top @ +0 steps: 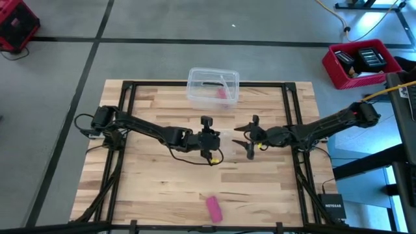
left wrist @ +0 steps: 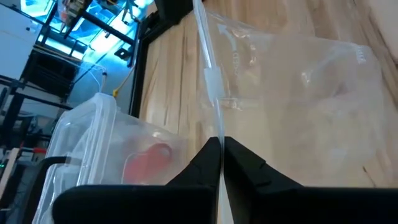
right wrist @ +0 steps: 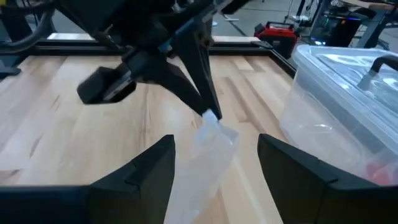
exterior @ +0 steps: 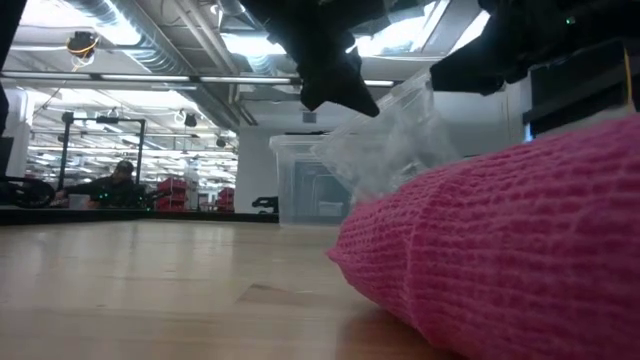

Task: Roll bandage
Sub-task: Open the transparent zip bag

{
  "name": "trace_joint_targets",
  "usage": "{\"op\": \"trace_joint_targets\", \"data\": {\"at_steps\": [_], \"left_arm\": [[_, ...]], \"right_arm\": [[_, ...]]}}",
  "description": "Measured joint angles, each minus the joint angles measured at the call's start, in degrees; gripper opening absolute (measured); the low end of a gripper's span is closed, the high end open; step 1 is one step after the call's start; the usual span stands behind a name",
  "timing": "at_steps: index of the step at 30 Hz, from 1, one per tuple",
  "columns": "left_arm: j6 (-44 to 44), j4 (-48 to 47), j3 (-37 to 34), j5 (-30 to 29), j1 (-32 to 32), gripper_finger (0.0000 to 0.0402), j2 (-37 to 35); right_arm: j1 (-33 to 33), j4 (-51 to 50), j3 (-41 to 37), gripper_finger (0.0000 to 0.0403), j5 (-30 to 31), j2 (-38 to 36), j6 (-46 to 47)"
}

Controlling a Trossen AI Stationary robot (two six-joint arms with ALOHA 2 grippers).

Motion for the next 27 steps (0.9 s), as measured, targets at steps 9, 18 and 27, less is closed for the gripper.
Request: {"op": "trace_joint_targets", "data": {"at_steps": [9, 18, 27], "left_arm": [[1.6, 4.3, 0.0, 1.9, -0.3, 0.0007, 0.0], [-1.6, 4.8, 0.0, 4.3, -0.3, 0.0008, -0.3], [-10.7, 3.4, 0.0, 18.4, 1.6, 0.0086, -1.6]], "right_arm": [[0.1, 0.8, -0.1, 0.0142, -0.7, 1.9, 0.2], [0.1, -4.0, -0.1, 0.0019, -0.6, 1.9, -4.2], [0.1, -6.0, -0.1, 0.0010, 0.5, 1.9, -4.4]]}}
